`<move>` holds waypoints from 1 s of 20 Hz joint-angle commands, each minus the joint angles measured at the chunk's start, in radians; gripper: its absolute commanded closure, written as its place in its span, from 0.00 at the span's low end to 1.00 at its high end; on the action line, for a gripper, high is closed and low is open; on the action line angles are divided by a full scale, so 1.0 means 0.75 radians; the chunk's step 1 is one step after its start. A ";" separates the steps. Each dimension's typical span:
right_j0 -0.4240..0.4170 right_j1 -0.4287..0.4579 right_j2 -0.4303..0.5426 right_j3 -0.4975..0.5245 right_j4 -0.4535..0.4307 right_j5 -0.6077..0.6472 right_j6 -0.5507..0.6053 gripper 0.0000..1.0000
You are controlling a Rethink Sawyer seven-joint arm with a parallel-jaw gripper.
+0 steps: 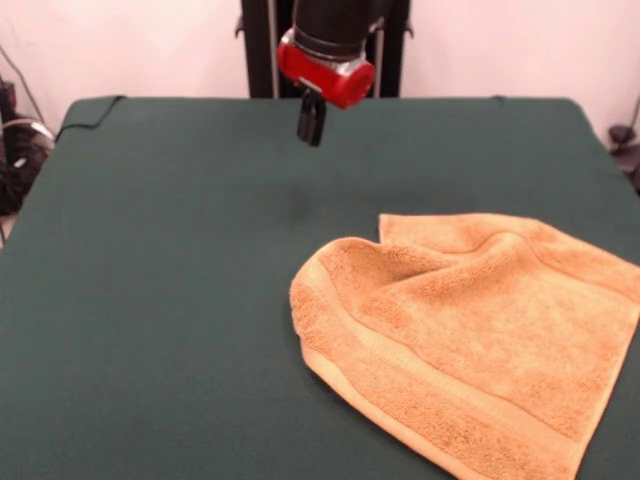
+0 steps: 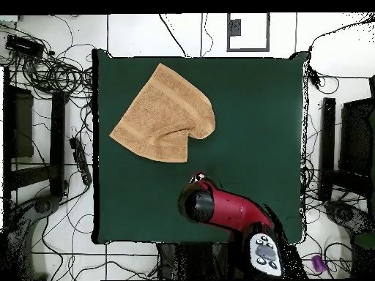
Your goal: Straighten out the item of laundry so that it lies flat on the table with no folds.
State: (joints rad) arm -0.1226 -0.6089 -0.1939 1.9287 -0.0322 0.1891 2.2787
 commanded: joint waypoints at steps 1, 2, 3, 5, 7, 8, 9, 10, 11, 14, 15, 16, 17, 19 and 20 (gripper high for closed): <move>-0.057 -0.089 0.281 -0.133 -0.097 0.172 -0.164 1.00; -0.071 -0.096 0.301 -0.132 -0.108 0.184 -0.167 1.00; -0.068 -0.098 0.298 -0.141 -0.123 0.200 -0.165 1.00; -0.083 -0.097 0.314 -0.149 -0.154 0.217 -0.169 1.00; -0.089 -0.092 0.326 -0.166 -0.192 0.237 -0.183 1.00; -0.091 -0.087 0.330 -0.178 -0.221 0.242 -0.201 1.00; -0.095 -0.085 0.340 -0.185 -0.249 0.248 -0.219 1.00; -0.114 -0.081 0.370 -0.192 -0.289 0.237 -0.256 1.00; -0.134 -0.079 0.396 -0.196 -0.322 0.238 -0.287 1.00; -0.212 -0.093 0.487 -0.188 -0.416 0.266 -0.388 1.00; -0.244 -0.109 0.522 -0.177 -0.451 0.289 -0.429 1.00; -0.274 -0.128 0.554 -0.169 -0.482 0.317 -0.471 1.00; -0.319 -0.150 0.604 -0.159 -0.511 0.360 -0.533 1.00; -0.413 -0.198 0.711 -0.134 -0.555 0.453 -0.667 1.00; -0.461 -0.224 0.769 -0.119 -0.571 0.502 -0.740 1.00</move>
State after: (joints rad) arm -0.3709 -0.7383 0.1105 1.8285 -0.3698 0.3251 2.2145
